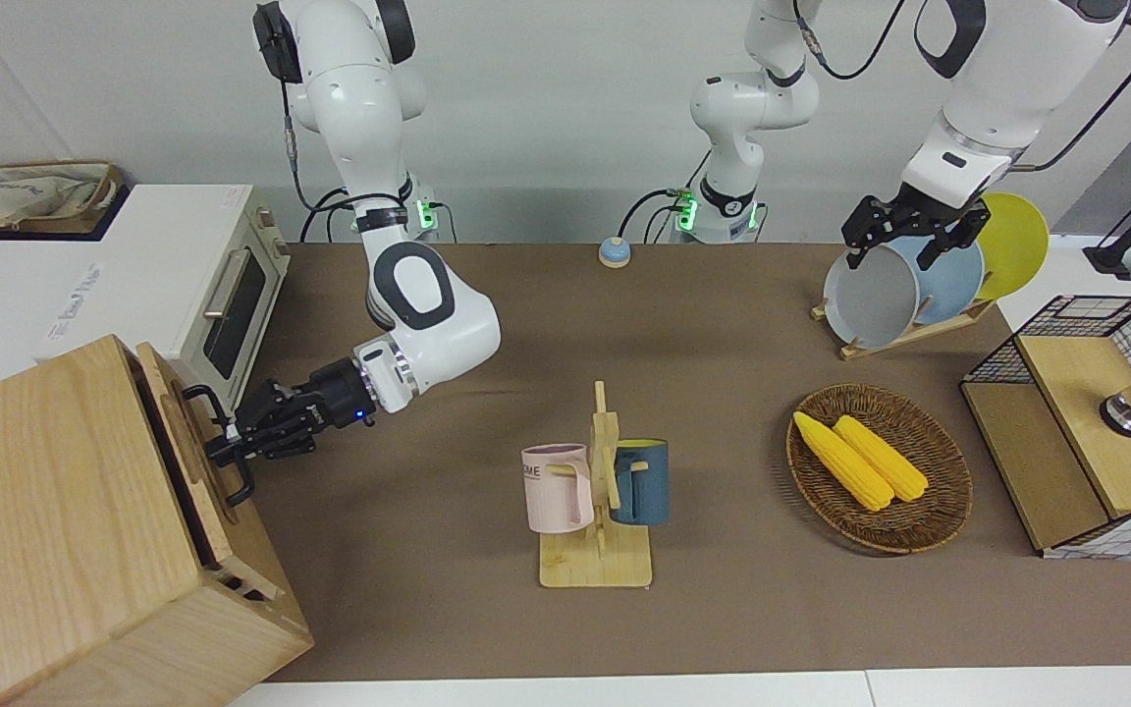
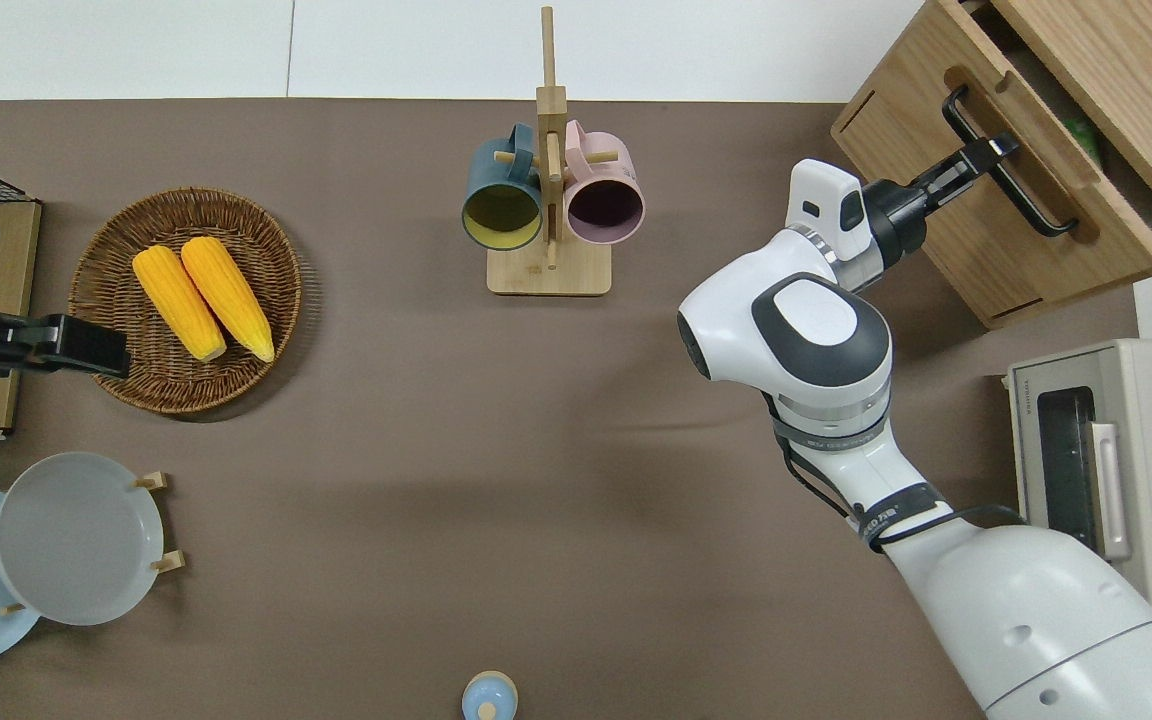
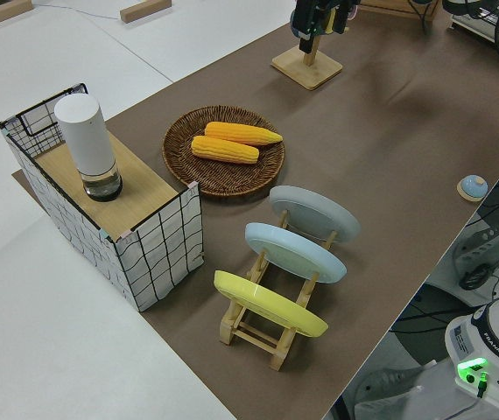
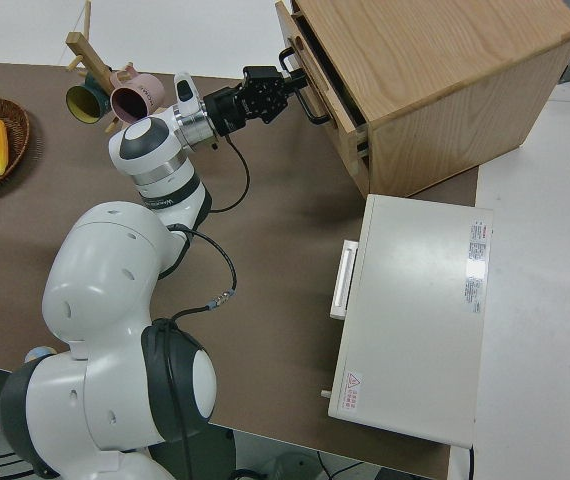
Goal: Slide drawer open with right arm
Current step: 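Pull the handle with the right gripper toward the robot, sliding the drawer out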
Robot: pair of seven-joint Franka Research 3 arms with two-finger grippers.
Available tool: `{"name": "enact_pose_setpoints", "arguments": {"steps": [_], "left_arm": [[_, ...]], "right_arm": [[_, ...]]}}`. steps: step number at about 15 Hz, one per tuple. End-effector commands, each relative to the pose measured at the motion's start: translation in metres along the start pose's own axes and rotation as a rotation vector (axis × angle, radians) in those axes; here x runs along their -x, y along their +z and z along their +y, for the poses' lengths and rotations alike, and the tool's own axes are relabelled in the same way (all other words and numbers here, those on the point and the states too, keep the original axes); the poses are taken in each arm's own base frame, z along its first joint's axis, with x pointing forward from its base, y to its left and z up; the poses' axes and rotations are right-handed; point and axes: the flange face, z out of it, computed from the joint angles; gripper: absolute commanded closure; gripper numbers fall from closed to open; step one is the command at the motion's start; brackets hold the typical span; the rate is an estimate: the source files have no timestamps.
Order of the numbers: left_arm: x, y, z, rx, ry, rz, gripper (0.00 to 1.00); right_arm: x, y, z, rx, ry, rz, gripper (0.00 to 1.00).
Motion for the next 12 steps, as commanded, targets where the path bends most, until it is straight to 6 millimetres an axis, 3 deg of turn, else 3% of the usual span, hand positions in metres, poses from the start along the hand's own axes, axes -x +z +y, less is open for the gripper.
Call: {"name": "enact_pose_setpoints", "arguments": {"steps": [1,8,12], "left_arm": [[0.003,-0.005,0.002,-0.018,-0.005,-0.006,0.01],[0.003,-0.005,0.002,-0.018,-0.005,-0.006,0.01],[0.003,-0.005,0.002,-0.018,-0.005,-0.006,0.01]], "right_arm": [[-0.002,-0.032,-0.015,0.006,-0.060,0.024,1.000],[-0.009,-0.120,-0.014,-0.050,-0.043,-0.027,1.000],[-0.011,-0.155,-0.007,-0.070,-0.029,-0.041,1.000]]}}
